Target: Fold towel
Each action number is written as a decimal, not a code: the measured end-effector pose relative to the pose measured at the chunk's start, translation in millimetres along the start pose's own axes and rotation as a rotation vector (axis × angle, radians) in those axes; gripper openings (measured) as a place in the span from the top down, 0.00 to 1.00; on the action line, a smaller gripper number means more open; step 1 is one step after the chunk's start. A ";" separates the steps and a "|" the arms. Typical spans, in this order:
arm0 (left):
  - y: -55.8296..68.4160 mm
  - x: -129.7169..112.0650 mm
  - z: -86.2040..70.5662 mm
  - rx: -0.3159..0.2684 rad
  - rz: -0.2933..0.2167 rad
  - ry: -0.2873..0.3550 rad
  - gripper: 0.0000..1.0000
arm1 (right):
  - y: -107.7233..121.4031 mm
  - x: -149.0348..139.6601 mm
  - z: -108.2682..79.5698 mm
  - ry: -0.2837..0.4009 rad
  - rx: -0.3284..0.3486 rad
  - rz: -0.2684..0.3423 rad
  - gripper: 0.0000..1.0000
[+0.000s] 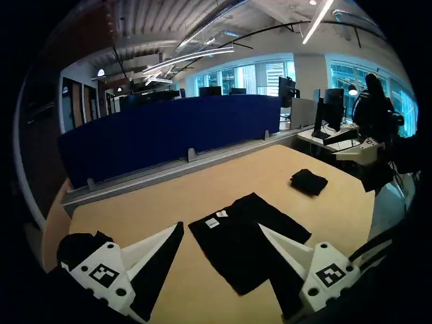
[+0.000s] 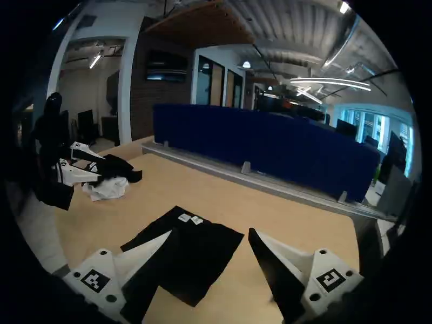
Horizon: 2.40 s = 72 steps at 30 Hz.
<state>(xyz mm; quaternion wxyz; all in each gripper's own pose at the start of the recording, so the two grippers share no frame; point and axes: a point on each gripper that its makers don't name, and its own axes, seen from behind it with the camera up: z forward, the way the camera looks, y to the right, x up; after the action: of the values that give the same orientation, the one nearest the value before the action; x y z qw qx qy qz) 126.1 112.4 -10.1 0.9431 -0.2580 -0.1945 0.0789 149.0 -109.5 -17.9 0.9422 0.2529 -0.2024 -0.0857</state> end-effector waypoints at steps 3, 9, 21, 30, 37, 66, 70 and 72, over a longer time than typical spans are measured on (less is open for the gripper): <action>5.3 -7.6 5.3 -0.018 0.014 -0.014 0.08 | -2.4 -6.0 3.3 -0.016 0.008 -0.007 0.00; 12.9 -38.7 15.9 -0.040 0.026 -0.071 0.08 | -7.2 -33.0 14.5 -0.063 0.020 -0.016 0.00; 30.3 -117.5 38.0 -0.085 0.045 -0.199 0.08 | -15.1 -111.1 37.4 -0.172 0.042 -0.030 0.00; 51.9 -172.7 48.9 -0.155 0.055 -0.312 0.08 | -29.2 -175.5 48.5 -0.274 0.076 -0.033 0.00; 61.9 -206.5 57.5 -0.195 0.044 -0.385 0.08 | -38.0 -214.5 50.1 -0.342 0.105 -0.026 0.00; 55.9 -244.1 59.9 -0.148 0.049 -0.483 0.37 | -51.3 -278.0 54.7 -0.475 0.136 0.020 0.38; 52.9 -243.9 60.1 -0.136 0.044 -0.489 0.47 | -50.1 -278.1 57.1 -0.473 0.132 0.034 0.45; 52.2 -243.7 60.7 -0.132 0.038 -0.491 0.48 | -48.8 -277.4 58.3 -0.472 0.128 0.043 0.50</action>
<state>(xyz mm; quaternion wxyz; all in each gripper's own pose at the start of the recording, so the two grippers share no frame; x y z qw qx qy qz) -123.4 124.0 -68.6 0.8470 -0.2959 -0.4174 0.1441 -129.2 -103.9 -90.6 0.8523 0.2809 -0.4274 -0.1095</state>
